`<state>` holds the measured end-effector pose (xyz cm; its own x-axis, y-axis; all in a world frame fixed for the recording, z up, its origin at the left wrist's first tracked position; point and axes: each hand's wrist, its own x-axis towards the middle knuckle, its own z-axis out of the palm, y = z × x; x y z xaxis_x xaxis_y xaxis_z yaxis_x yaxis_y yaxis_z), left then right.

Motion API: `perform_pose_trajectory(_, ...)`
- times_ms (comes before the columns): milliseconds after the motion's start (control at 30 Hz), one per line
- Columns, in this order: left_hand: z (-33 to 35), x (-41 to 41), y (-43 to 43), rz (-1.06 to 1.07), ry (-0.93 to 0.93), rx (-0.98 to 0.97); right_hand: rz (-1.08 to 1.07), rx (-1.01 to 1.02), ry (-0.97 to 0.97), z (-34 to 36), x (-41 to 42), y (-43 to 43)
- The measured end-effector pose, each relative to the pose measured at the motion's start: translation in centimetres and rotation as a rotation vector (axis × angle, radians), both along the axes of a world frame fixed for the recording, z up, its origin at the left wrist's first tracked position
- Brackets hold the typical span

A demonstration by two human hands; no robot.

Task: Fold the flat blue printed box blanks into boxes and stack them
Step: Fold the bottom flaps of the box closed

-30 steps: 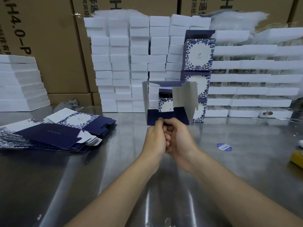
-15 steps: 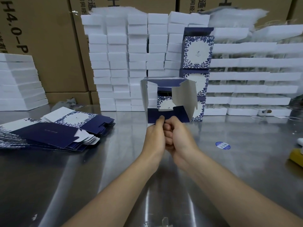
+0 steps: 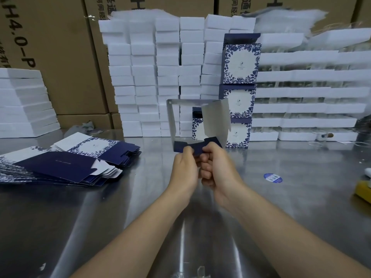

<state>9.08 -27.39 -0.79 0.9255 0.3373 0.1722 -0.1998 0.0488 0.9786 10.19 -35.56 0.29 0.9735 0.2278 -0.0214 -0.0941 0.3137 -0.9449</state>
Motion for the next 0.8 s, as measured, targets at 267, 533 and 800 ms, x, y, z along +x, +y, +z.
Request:
perform_pose_trajectory(267,-0.07,0.51,0.00,0.000,-0.035,0.003,-0.024,0.058,-0.055,0.11,0.50,0.01)
perform_pose_trajectory(533,0.09,0.26,0.27,0.120,-0.040,0.091,-0.087,-0.014,-0.132,0.05,0.84,-0.08)
perform_pose_trajectory(800,0.43,0.02,0.63,0.045,0.027,0.028,-0.065,-0.123,-0.075,-0.47,0.74,-0.05)
